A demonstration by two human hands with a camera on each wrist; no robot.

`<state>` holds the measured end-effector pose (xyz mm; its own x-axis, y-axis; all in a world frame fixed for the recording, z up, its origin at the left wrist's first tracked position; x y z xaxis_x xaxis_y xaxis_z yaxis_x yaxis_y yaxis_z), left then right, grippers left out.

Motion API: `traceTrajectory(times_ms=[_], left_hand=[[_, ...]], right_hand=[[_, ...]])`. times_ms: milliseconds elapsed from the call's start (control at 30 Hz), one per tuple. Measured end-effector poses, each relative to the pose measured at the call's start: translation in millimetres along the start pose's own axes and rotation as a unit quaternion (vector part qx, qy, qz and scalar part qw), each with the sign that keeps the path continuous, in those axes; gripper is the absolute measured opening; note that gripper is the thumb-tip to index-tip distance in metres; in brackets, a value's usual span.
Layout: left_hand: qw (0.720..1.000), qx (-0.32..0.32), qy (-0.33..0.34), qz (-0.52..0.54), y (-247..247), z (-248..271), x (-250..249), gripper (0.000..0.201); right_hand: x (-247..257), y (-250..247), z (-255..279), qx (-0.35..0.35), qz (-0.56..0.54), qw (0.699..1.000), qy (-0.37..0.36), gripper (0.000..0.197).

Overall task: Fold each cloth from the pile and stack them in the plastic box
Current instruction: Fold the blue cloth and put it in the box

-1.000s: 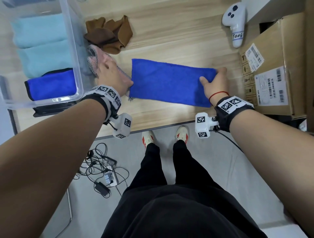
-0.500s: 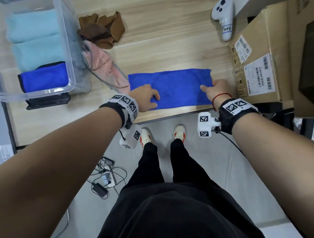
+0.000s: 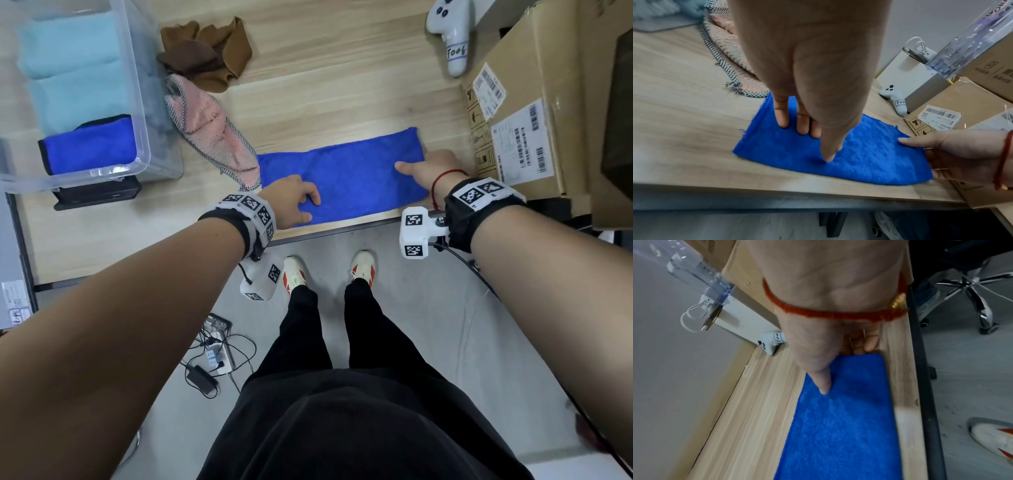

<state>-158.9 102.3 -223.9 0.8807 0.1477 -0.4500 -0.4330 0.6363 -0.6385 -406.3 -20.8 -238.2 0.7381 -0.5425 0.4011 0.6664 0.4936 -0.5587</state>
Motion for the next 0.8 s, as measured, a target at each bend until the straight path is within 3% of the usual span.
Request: traceTrajectory(times_ms=[167, 300, 400, 533, 700, 800], left_hand=[[0.994, -0.086, -0.054, 0.026, -13.2, 2.6, 13.4, 0.038], [0.993, -0.081, -0.07, 0.05, -12.9, 8.7, 22.9, 0.051], [0.984, -0.116, -0.087, 0.106, -17.9, 11.4, 31.3, 0.041], [0.944, -0.204, -0.15, 0.211, -33.9, 26.3, 58.9, 0.015], [0.888, -0.154, -0.188, 0.39, -9.8, 38.8, 89.9, 0.019], [0.87, -0.114, -0.184, 0.442, 1.5, 42.2, 89.6, 0.03]], right_hand=[[15.0, -1.0, 8.1, -0.02, -0.001, 0.997, -0.08, 0.03], [35.8, -1.0, 22.3, -0.046, 0.014, 0.989, -0.138, 0.028], [60.4, 8.7, 38.6, -0.048, 0.007, 0.982, -0.184, 0.017], [95.9, 38.3, 64.0, -0.023, 0.019, 0.971, -0.236, 0.013], [120.9, 93.8, 88.9, 0.022, 0.057, 0.959, -0.277, 0.017], [125.8, 127.2, 96.2, 0.042, 0.087, 0.95, -0.298, 0.017]])
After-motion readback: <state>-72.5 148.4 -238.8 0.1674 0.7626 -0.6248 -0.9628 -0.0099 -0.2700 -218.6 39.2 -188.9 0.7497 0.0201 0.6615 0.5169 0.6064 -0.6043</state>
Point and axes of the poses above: each hand's wrist, its own z-axis away from the middle knuckle, its own y-axis out of the palm, x = y × z, the point moved 8 cm from there along -z, towards the middle knuckle, and after that the axes turned 3 degrees about -z, right-handed, at the moved point
